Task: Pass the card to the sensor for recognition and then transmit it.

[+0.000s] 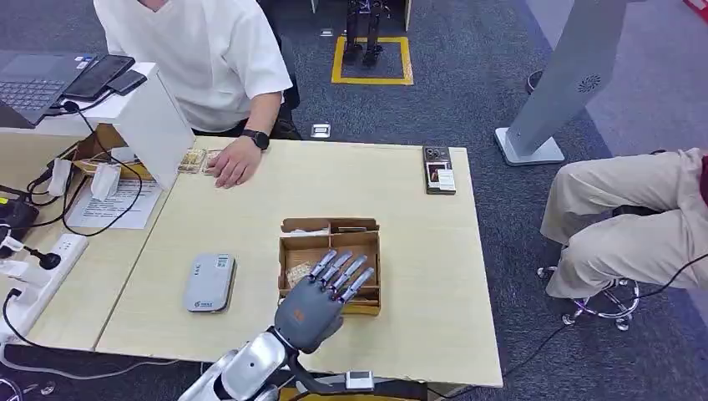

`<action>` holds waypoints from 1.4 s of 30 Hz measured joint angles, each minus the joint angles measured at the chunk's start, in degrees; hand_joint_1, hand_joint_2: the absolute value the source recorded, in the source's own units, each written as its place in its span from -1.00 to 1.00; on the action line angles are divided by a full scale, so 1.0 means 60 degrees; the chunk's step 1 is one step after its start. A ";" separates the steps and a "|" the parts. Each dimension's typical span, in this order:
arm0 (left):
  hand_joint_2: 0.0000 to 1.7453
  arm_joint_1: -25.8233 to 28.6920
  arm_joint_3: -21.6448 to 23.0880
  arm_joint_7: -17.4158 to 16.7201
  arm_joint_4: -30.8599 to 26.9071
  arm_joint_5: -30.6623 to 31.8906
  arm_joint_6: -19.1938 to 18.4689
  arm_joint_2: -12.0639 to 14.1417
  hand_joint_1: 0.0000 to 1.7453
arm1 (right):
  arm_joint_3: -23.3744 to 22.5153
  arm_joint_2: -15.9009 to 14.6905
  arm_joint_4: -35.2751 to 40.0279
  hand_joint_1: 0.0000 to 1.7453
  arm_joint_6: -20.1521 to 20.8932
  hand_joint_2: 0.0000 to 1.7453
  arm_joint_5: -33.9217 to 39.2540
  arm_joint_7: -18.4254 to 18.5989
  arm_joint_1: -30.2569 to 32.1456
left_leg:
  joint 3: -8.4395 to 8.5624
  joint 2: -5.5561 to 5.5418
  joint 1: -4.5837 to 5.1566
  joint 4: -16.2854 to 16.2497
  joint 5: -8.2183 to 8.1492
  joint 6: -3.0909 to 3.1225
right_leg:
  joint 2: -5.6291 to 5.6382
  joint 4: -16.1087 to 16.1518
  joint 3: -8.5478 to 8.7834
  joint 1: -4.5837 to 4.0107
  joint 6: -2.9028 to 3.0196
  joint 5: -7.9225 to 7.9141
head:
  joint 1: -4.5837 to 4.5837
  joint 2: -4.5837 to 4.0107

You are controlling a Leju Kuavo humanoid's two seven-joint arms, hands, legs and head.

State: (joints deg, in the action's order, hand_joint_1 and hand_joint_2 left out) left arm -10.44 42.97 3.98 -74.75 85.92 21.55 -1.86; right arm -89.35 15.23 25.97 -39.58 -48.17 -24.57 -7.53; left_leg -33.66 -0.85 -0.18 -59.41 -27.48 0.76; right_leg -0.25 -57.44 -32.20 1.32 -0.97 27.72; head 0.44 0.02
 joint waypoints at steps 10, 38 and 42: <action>1.00 -0.0033 0.0000 -0.0098 0.0240 0.0025 -0.0152 -0.0011 -1.00 | 0.0000 0.0033 0.0051 -1.00 0.0004 1.00 -0.0007 0.0000 0.0000 | 0.0000 0.0000 0.0000 0.0000 0.0000 0.0000 | 0.0000 0.0000 0.0000 0.0000 0.0000 0.0000 | 0.0000 0.0000; 1.00 -0.0168 0.0000 -0.0361 0.1184 -0.0040 -0.0346 -0.0182 1.00 | 0.0000 0.0033 0.0084 -1.00 0.0000 1.00 -0.0142 0.0033 0.0001 | -0.0001 0.0000 0.0000 0.0000 0.0000 0.0000 | 0.0000 0.0000 0.0000 0.0000 0.0000 0.0000 | 0.0000 -0.0004; 1.00 -0.0172 0.0000 -0.0364 0.1209 -0.0062 -0.0288 -0.0200 1.00 | 0.0000 0.0033 0.0087 -1.00 0.0000 1.00 -0.0168 0.0033 0.0000 | -0.0001 0.0000 0.0000 0.0000 0.0000 0.0000 | 0.0000 0.0000 0.0000 0.0000 0.0000 0.0000 | 0.0000 -0.0004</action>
State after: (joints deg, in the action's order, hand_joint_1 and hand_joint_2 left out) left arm -11.47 42.97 1.79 -67.49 85.55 19.82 -3.06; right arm -89.35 15.43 26.49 -39.58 -49.18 -24.37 -7.54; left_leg -33.67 -0.85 -0.18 -59.41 -27.48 0.75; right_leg -0.25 -57.44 -32.20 1.32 -0.97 27.72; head 0.44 0.00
